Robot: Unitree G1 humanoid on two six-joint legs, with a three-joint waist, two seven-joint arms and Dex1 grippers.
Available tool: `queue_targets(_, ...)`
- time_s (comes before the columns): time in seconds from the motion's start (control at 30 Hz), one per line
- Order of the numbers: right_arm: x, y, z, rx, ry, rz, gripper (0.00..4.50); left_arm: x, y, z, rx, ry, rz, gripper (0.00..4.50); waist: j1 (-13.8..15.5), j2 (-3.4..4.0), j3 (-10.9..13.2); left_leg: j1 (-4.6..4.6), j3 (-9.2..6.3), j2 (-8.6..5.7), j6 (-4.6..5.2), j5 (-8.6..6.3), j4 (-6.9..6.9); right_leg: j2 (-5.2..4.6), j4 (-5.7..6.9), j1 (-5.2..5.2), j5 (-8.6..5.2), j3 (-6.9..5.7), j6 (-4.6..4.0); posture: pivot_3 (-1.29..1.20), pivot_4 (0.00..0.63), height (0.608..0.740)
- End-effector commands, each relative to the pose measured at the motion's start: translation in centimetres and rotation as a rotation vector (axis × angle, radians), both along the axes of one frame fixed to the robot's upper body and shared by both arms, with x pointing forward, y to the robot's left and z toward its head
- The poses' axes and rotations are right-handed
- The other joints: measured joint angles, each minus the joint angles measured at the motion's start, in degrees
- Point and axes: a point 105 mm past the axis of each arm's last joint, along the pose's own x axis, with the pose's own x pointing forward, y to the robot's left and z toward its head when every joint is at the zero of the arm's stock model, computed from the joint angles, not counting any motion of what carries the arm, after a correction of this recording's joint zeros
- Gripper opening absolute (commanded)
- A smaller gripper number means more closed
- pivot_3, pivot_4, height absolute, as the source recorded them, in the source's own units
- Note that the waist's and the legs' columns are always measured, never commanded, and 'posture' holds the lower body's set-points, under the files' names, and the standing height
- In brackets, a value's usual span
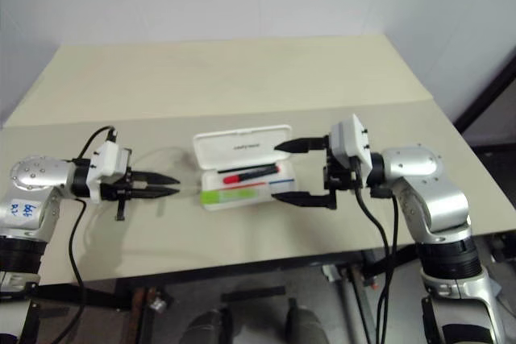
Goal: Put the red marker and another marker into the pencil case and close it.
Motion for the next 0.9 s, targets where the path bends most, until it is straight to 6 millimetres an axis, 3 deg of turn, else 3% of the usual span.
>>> queue_targets(0.03,-0.5,-0.1,0.8,0.004,-0.051,0.001,4.5,0.3,-0.5,-0.4,0.028,-0.009,0.017,0.02,0.0,0.0,0.0,0.0,0.0,0.0,0.0,0.0,0.0,0.0,0.01,0.0,0.0,0.0,0.0,0.0,0.15,0.74)
queue_targets(0.6,-0.5,-0.3,0.5,0.023,-0.052,-0.053,4.5,1.7,-4.3,-3.1,0.018,0.026,0.019,0.02,0.04,-0.01,-0.01,0.0,-0.01,0.0,-0.01,0.0,0.03,0.01,0.06,0.0,0.0,0.02,0.0,0.0,0.15,0.74)
queue_targets(0.73,-0.6,-0.4,0.5,0.032,-0.048,-0.064,4.5,1.3,-4.5,-2.3,-0.017,0.024,-0.009,0.02,0.05,-0.01,-0.01,0.0,-0.01,0.0,-0.01,0.0,0.04,0.01,0.07,0.0,0.0,0.02,0.0,0.0,0.15,0.74)
queue_targets(0.83,-0.6,-0.8,0.5,0.028,-0.04,-0.077,4.5,0.7,-3.9,-0.5,-0.076,0.015,-0.029,0.02,0.04,-0.01,-0.01,0.0,-0.01,0.0,0.0,0.0,0.04,0.01,0.05,0.0,0.0,0.02,0.0,0.0,0.15,0.74)
queue_targets(0.9,-0.2,-1.4,0.3,0.01,-0.024,-0.099,4.5,0.5,-3.3,0.9,-0.102,-0.011,-0.035,0.41,0.02,-0.02,0.0,0.0,-0.01,0.0,0.0,0.0,0.04,0.01,0.06,0.0,0.0,0.03,0.0,0.0,0.15,0.74)
